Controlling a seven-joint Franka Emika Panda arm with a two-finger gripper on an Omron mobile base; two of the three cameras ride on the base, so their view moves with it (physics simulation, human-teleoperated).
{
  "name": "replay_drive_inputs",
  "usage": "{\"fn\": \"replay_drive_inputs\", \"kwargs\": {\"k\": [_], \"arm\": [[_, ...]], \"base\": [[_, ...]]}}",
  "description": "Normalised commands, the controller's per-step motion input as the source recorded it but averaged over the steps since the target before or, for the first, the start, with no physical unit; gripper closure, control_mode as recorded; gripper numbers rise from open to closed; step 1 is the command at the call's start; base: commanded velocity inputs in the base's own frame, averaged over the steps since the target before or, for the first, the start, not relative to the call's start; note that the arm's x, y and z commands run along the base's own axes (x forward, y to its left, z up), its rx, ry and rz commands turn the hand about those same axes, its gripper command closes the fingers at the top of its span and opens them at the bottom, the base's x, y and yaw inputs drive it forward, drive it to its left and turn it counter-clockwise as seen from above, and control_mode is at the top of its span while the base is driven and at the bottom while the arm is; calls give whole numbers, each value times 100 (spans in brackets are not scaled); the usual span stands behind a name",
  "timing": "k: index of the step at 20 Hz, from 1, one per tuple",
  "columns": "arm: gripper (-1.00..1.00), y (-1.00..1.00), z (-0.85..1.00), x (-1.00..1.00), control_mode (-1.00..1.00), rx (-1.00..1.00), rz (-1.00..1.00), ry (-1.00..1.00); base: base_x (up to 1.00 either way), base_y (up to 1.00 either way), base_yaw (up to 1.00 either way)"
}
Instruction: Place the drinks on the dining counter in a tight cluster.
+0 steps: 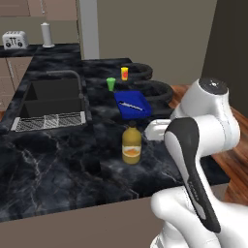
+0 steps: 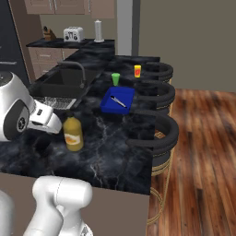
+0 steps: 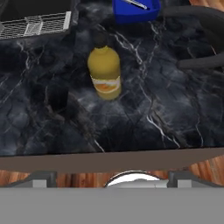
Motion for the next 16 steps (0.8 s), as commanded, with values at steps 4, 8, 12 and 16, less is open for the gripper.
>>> {"fn": "replay_drive_inputs", "kwargs": {"k": [4, 8, 12, 16], "arm": [[-100, 0, -1, -19, -100, 0, 0, 7], [-100, 0, 0, 0, -100, 0, 0, 0], [-100, 0, 0, 0, 100, 0, 0, 0], [-100, 0, 0, 0, 100, 0, 0, 0]], "base": [[0, 0, 0], [0, 0, 0], [-15, 0, 0], [-94, 33, 4]]}}
